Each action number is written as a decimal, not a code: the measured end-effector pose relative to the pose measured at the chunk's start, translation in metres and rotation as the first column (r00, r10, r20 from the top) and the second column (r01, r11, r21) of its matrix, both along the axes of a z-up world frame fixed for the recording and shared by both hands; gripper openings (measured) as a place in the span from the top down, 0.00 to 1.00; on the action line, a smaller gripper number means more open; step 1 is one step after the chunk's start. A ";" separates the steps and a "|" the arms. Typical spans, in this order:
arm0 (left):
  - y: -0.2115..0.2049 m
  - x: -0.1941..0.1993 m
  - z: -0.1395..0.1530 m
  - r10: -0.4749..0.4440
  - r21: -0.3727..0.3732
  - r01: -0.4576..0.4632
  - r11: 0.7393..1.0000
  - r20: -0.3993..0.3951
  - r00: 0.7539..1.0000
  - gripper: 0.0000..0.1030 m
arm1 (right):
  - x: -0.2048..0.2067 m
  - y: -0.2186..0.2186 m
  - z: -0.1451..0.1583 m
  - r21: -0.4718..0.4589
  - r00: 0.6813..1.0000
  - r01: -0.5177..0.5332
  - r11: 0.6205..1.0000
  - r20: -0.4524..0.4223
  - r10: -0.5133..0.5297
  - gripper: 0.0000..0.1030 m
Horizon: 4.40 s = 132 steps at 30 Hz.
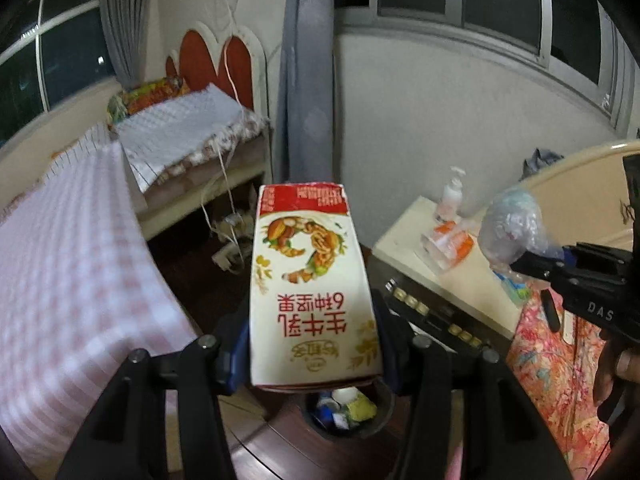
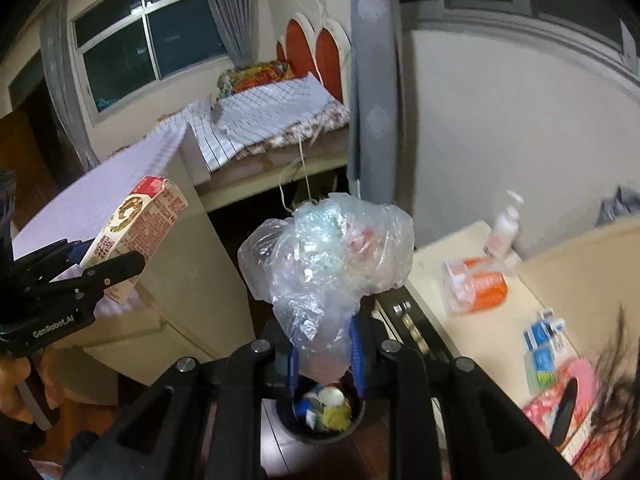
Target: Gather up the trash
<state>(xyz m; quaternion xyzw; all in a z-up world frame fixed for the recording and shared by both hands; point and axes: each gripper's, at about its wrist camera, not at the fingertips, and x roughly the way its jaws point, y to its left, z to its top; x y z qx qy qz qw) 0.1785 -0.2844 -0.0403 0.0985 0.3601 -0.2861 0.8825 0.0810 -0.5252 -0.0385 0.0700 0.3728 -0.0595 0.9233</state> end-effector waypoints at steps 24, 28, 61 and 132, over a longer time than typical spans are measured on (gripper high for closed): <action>-0.030 -0.003 -0.156 -0.057 0.131 0.091 0.987 -0.243 0.968 0.49 | 0.007 -0.008 -0.180 0.095 0.968 -0.017 0.995 -0.248 0.040 0.79; -0.037 -0.001 -0.185 -0.070 0.150 0.118 0.982 -0.295 0.953 0.49 | 0.017 -0.009 -0.214 0.102 0.949 -0.025 0.995 -0.310 0.055 0.79; -0.052 0.015 -0.280 -0.073 0.208 0.179 0.962 -0.435 0.898 0.49 | 0.057 0.006 -0.329 0.172 0.870 -0.111 0.979 -0.458 0.180 0.78; 0.079 -0.089 -0.090 0.146 0.066 -0.142 0.988 -0.058 0.988 0.10 | -0.082 0.108 -0.128 0.032 0.977 0.060 0.998 -0.206 -0.053 0.00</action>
